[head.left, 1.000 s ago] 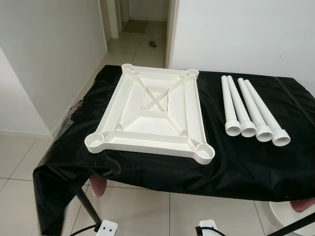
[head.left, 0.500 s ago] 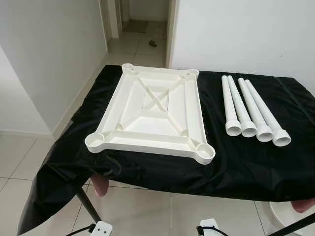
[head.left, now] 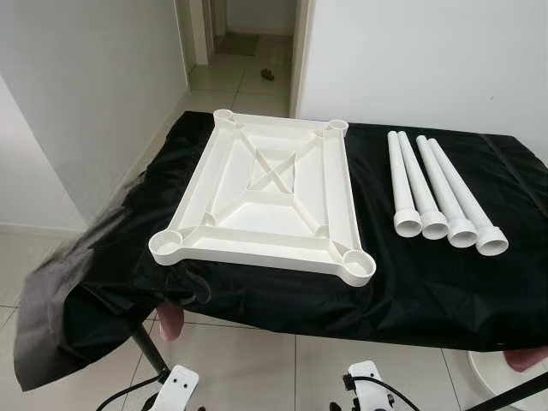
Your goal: Building children table
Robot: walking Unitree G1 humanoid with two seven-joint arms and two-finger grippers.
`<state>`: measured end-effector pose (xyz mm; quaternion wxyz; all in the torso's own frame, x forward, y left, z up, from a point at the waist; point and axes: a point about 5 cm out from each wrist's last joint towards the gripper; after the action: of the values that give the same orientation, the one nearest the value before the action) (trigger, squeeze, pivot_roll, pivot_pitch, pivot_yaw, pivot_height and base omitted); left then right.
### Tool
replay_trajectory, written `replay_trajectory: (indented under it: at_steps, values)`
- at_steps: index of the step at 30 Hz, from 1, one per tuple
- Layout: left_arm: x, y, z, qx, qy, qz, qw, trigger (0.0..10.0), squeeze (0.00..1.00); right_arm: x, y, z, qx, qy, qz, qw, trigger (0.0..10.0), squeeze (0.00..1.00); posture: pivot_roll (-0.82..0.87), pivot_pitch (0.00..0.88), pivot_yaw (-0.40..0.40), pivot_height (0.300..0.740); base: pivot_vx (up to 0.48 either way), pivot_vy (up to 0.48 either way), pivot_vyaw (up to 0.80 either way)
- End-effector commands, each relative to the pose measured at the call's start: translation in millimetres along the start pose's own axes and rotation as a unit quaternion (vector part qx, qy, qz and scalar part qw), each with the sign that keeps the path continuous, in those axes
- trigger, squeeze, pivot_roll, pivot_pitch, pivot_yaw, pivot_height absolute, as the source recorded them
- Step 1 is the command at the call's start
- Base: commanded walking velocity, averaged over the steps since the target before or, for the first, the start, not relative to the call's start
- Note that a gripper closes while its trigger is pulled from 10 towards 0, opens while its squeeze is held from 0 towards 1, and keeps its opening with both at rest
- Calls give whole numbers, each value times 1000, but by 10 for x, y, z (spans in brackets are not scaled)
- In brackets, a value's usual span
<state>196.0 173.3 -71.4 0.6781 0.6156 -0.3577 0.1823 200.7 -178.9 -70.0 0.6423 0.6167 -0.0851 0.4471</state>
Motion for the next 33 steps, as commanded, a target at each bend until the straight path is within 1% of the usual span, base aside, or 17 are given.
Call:
replay_trajectory:
  at_steps: [1,3,4,7,10,14,15,16,17,19,21,22,28,29,31,32,33]
  values:
    - [102,-10,95,-83,-16,23,996,10000,0,79,-2,36,17,20,31,999,10000,0,38,8,-4,740,0,0,0]
    - [126,-9,97,-89,-14,31,995,10000,0,93,1,43,22,22,39,999,10000,0,38,8,-4,740,0,0,0]
    - [188,-3,104,-109,-25,51,992,10000,0,114,7,53,32,35,51,998,10000,0,37,4,-7,740,0,0,0]
    - [202,-1,106,-114,-29,55,991,10000,0,118,8,54,34,39,53,997,10000,0,37,4,-7,740,0,0,0]
    - [230,27,147,-155,-51,72,984,10000,0,178,19,22,82,55,83,992,10000,0,35,10,-9,740,0,0,0]
    - [251,48,177,-184,-55,83,978,10000,0,198,29,12,107,57,95,988,10000,0,33,1,-9,740,0,0,0]
    - [277,88,215,-230,-65,95,966,10000,0,246,45,-9,152,65,117,979,10000,0,31,3,-9,740,0,0,0]
    - [277,88,215,-230,-65,95,966,10000,0,246,45,-9,152,65,117,979,10000,0,31,3,-9,740,0,0,0]
    - [285,117,228,-258,-70,99,959,10000,0,290,68,-9,190,62,140,970,10000,0,27,11,-10,740,0,0,0]
    - [294,136,224,-274,-71,100,954,10000,0,320,81,1,206,59,154,964,10000,0,27,10,-11,740,0,0,0]
    - [339,194,198,-316,-89,104,939,10000,0,414,126,33,258,71,189,945,10000,0,29,11,-10,740,0,0,0]
    - [339,194,198,-316,-89,104,939,10000,0,414,126,33,258,71,189,945,10000,0,29,11,-10,740,0,0,0]
    - [397,268,182,-359,-93,101,923,10000,0,494,208,100,317,90,217,919,10000,0,29,16,-10,740,0,0,0]
    - [397,268,182,-359,-93,101,923,10000,0,494,208,100,317,90,217,919,10000,0,29,16,-10,740,0,0,0]
    - [458,367,183,-392,-109,107,907,10000,0,574,317,151,363,97,245,894,10000,0,30,18,-9,740,0,0,0]
    - [458,367,183,-392,-109,107,907,10000,0,574,317,151,363,97,245,894,10000,0,30,18,-9,740,0,0,0]
    - [478,408,182,-404,-113,108,901,10000,0,600,359,165,379,98,254,884,10000,0,30,18,-9,740,0,0,0]
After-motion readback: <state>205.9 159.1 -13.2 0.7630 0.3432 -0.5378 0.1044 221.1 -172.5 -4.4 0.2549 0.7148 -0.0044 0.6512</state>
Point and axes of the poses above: a point about 5 cm out from each wrist's last joint towards the gripper, its own y axis pointing back from the gripper into the wrist, its own x axis along the axis of the wrist's last joint, z = x × y, and after that the axes turned 12 degrees about y, right-handed
